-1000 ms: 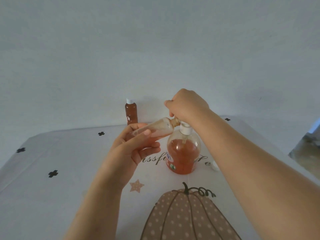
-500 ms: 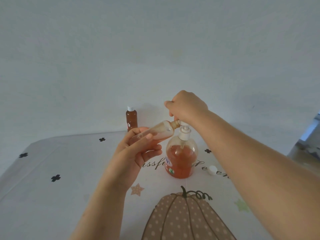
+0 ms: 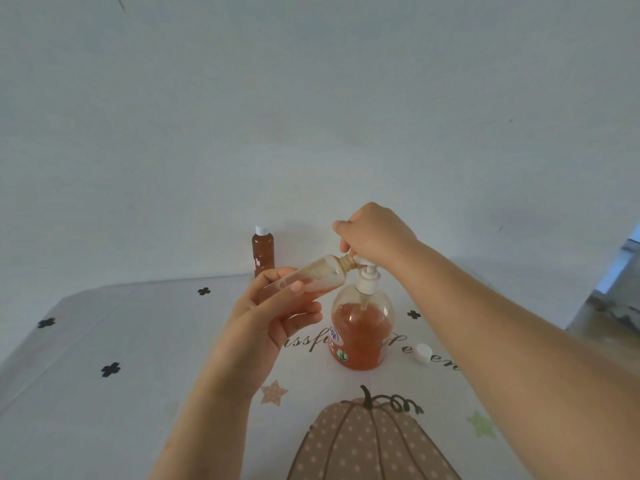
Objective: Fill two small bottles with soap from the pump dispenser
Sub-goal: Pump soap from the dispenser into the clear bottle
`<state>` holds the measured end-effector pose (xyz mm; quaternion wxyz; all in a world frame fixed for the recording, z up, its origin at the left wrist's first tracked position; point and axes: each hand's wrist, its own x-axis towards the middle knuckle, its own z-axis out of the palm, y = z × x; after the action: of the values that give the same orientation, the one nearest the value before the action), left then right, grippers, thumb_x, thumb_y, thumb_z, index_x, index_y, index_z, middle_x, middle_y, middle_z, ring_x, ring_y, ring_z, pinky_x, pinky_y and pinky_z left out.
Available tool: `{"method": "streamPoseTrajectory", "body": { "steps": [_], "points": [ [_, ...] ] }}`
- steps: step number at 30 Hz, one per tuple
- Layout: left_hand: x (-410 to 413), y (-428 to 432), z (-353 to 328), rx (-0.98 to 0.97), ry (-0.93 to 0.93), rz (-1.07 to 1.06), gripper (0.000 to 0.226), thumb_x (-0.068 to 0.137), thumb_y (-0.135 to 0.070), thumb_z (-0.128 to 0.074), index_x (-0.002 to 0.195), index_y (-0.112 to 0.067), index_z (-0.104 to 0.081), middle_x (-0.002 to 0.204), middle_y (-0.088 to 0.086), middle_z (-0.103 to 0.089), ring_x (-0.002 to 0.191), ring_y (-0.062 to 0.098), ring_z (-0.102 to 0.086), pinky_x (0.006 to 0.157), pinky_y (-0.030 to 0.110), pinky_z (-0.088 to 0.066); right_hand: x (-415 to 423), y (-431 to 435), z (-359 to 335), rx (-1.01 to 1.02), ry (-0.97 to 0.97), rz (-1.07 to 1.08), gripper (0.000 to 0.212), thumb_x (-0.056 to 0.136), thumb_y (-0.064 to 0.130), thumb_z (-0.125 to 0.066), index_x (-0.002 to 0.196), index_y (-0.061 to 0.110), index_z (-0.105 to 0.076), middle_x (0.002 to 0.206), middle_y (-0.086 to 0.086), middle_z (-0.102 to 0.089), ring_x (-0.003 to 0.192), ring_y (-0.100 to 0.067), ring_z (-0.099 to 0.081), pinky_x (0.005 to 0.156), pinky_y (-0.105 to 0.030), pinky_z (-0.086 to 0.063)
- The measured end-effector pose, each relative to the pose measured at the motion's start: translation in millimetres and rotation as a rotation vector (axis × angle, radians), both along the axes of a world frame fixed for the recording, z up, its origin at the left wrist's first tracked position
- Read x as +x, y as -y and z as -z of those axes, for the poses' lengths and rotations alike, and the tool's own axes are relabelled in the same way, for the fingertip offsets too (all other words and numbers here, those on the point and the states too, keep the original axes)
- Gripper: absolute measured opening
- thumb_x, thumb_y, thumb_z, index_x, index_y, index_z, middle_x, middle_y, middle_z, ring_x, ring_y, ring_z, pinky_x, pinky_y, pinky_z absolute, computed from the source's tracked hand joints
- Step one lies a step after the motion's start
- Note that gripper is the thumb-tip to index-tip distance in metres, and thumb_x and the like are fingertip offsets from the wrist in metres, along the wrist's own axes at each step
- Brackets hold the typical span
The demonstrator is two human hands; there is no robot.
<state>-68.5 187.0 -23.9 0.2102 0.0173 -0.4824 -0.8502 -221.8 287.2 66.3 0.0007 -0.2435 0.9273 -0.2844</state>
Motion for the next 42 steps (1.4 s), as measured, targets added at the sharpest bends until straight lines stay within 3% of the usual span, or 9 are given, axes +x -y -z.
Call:
{"method": "streamPoseTrajectory", "body": {
  "steps": [3, 7, 14, 20, 24, 32, 34, 37, 42],
  "points": [
    [0, 1, 0, -0.005, 0.019, -0.009, 0.036, 0.078, -0.013, -0.067, 0.11, -0.002, -0.055, 0.108, 0.024, -0.071, 0.072, 0.025, -0.07, 0.066, 0.03, -0.059, 2, 3, 2, 0.063, -0.029, 0.012, 0.034, 0.093, 0.031, -0.047, 0.092, 0.011, -0.074, 0.087, -0.004, -0.075, 0.078, -0.025, -0.068, 0.066, -0.03, -0.048],
    [0, 0, 0, -0.016, 0.043, -0.029, 0.036, 0.077, -0.013, -0.068, 0.109, -0.002, -0.056, 0.113, 0.027, -0.069, 0.072, 0.025, -0.069, 0.066, 0.03, -0.058, 5, 4, 0, 0.12, -0.037, 0.029, 0.031, 0.093, 0.025, -0.047, 0.092, 0.013, -0.075, 0.076, -0.002, -0.071, 0.066, -0.022, -0.061, 0.055, -0.027, -0.037],
    [-4, 4, 4, -0.049, 0.07, -0.064, 0.031, 0.073, -0.012, -0.07, 0.101, -0.003, -0.059, 0.089, 0.015, -0.072, 0.066, 0.024, -0.068, 0.061, 0.029, -0.058, -4, 11, 8, 0.162, 0.039, 0.014, 0.028, 0.095, 0.024, -0.05, 0.093, 0.014, -0.076, 0.072, -0.003, -0.07, 0.064, -0.021, -0.061, 0.056, -0.027, -0.038],
    [-5, 4, 6, -0.052, 0.118, -0.064, 0.028, 0.073, -0.013, -0.07, 0.098, -0.005, -0.059, 0.107, 0.028, -0.069, 0.068, 0.025, -0.067, 0.062, 0.029, -0.058, -10, 11, 19, 0.108, 0.056, -0.004, 0.031, 0.095, 0.03, -0.05, 0.093, 0.013, -0.076, 0.08, -0.004, -0.072, 0.078, -0.025, -0.067, 0.061, -0.029, -0.043],
    [-5, 4, 7, -0.039, 0.106, -0.069, 0.028, 0.072, -0.011, -0.07, 0.097, -0.005, -0.06, 0.096, 0.023, -0.07, 0.065, 0.025, -0.068, 0.06, 0.029, -0.057, -8, 7, 20, 0.091, 0.044, -0.006, 0.033, 0.096, 0.031, -0.049, 0.094, 0.012, -0.076, 0.083, -0.005, -0.073, 0.08, -0.025, -0.069, 0.063, -0.029, -0.044],
    [-1, 1, 1, -0.035, 0.045, -0.045, 0.035, 0.07, -0.017, -0.081, 0.098, -0.007, -0.062, 0.109, 0.027, -0.07, 0.071, 0.026, -0.069, 0.065, 0.03, -0.058, 2, 4, 0, 0.14, -0.022, -0.003, 0.033, 0.096, 0.028, -0.047, 0.093, 0.012, -0.075, 0.078, -0.001, -0.07, 0.063, -0.02, -0.058, 0.056, -0.026, -0.038],
    [0, 0, 0, -0.04, 0.039, -0.037, 0.03, 0.073, -0.014, -0.077, 0.097, -0.008, -0.061, 0.112, 0.029, -0.069, 0.072, 0.026, -0.069, 0.066, 0.03, -0.058, 3, 4, -5, 0.186, -0.056, -0.014, 0.032, 0.097, 0.027, -0.047, 0.092, 0.012, -0.074, 0.077, 0.0, -0.067, 0.063, -0.019, -0.056, 0.056, -0.026, -0.036],
    [0, 0, 1, -0.033, 0.029, -0.028, 0.038, 0.067, -0.019, -0.08, 0.098, -0.008, -0.06, 0.116, 0.032, -0.066, 0.074, 0.027, -0.069, 0.067, 0.031, -0.058, 4, 6, -9, 0.243, -0.083, -0.018, 0.028, 0.098, 0.025, -0.046, 0.087, 0.014, -0.07, 0.076, 0.001, -0.062, 0.063, -0.018, -0.053, 0.056, -0.026, -0.035],
    [0, 2, 2, -0.034, 0.045, -0.036, 0.043, 0.066, -0.019, -0.086, 0.099, -0.007, -0.061, 0.115, 0.03, -0.067, 0.072, 0.027, -0.069, 0.066, 0.03, -0.058, 5, 7, -7, 0.256, 0.0, 0.005, 0.025, 0.095, 0.02, -0.049, 0.088, 0.014, -0.072, 0.07, 0.0, -0.065, 0.059, -0.018, -0.056, 0.055, -0.026, -0.036]
  ]
}}
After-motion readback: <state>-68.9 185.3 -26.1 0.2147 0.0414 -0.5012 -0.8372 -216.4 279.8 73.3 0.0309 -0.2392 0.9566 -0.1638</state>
